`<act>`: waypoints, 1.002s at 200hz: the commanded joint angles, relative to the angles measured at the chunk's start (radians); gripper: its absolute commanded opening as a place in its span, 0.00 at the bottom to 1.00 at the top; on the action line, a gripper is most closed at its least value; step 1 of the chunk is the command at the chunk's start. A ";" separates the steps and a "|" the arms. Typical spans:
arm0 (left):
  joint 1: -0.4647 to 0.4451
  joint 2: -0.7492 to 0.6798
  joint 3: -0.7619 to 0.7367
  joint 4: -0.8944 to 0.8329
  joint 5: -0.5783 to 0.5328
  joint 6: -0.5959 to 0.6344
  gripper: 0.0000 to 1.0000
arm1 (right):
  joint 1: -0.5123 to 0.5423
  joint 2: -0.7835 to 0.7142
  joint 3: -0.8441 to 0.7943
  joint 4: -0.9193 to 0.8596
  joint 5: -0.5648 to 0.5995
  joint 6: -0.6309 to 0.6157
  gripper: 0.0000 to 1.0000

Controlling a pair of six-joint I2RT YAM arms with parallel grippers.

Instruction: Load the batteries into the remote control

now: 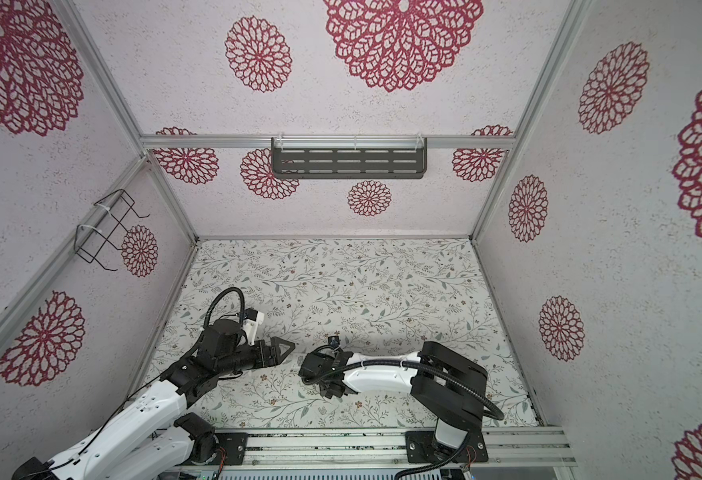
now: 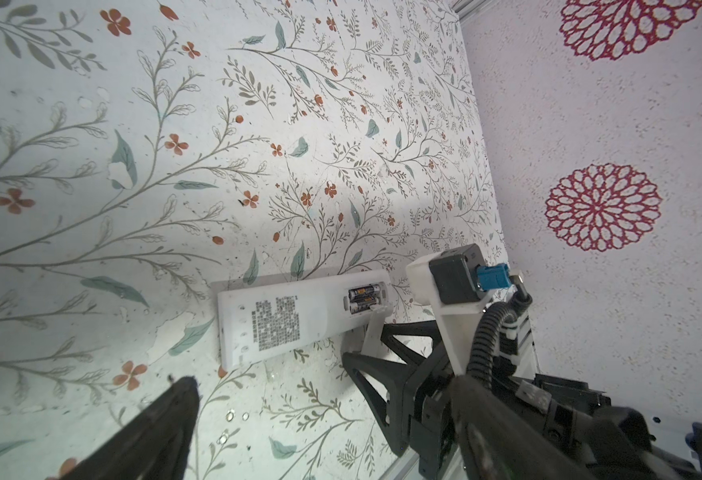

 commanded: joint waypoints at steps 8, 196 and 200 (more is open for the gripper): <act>0.007 -0.011 0.019 0.019 0.010 0.012 0.97 | -0.001 -0.003 0.020 -0.059 0.041 0.040 0.54; 0.009 -0.001 0.028 0.011 0.011 0.019 0.97 | -0.008 -0.025 -0.009 -0.023 0.048 -0.001 0.37; 0.008 -0.001 0.028 0.012 0.012 0.019 0.97 | -0.009 -0.026 -0.007 -0.025 0.049 -0.001 0.37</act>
